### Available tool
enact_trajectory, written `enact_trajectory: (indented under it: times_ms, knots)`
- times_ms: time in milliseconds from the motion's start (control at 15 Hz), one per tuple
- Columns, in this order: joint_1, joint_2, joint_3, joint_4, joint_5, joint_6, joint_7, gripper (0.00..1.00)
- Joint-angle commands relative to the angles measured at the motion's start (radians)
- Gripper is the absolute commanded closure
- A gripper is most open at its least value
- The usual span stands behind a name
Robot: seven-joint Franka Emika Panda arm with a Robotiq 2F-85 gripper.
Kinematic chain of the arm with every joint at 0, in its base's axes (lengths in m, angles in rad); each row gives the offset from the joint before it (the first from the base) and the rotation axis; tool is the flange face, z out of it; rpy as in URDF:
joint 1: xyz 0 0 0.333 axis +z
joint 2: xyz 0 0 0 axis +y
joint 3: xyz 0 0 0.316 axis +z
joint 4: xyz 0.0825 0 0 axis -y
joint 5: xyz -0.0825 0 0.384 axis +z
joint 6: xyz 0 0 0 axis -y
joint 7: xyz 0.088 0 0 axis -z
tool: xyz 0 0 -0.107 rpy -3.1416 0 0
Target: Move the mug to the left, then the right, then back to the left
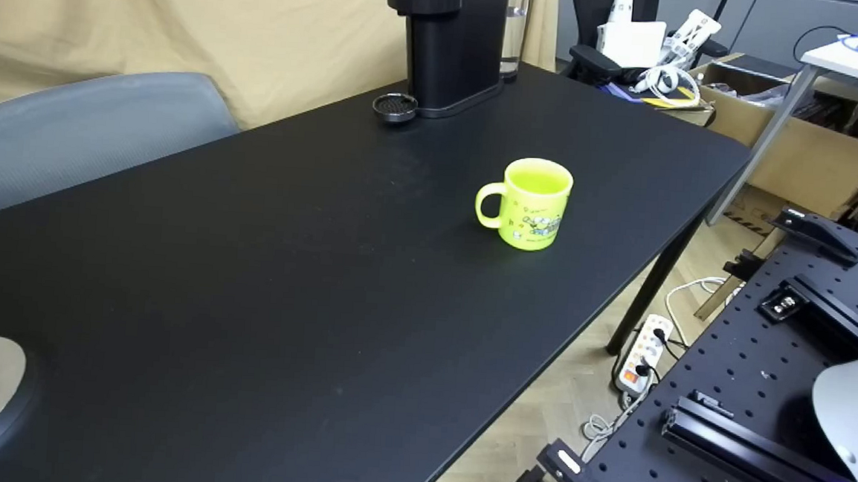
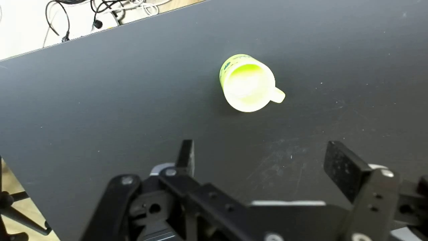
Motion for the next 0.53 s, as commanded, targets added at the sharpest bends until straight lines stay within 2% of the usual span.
enact_trajectory:
  times_ms: [0,333,467]
  knots:
    - [0.012,0.062,0.020,-0.021,-0.004,0.036,0.005,0.00]
    - [0.042,0.200,0.070,-0.083,-0.027,0.179,0.011,0.00]
    - [0.053,0.239,0.103,-0.134,-0.043,0.301,0.042,0.00]
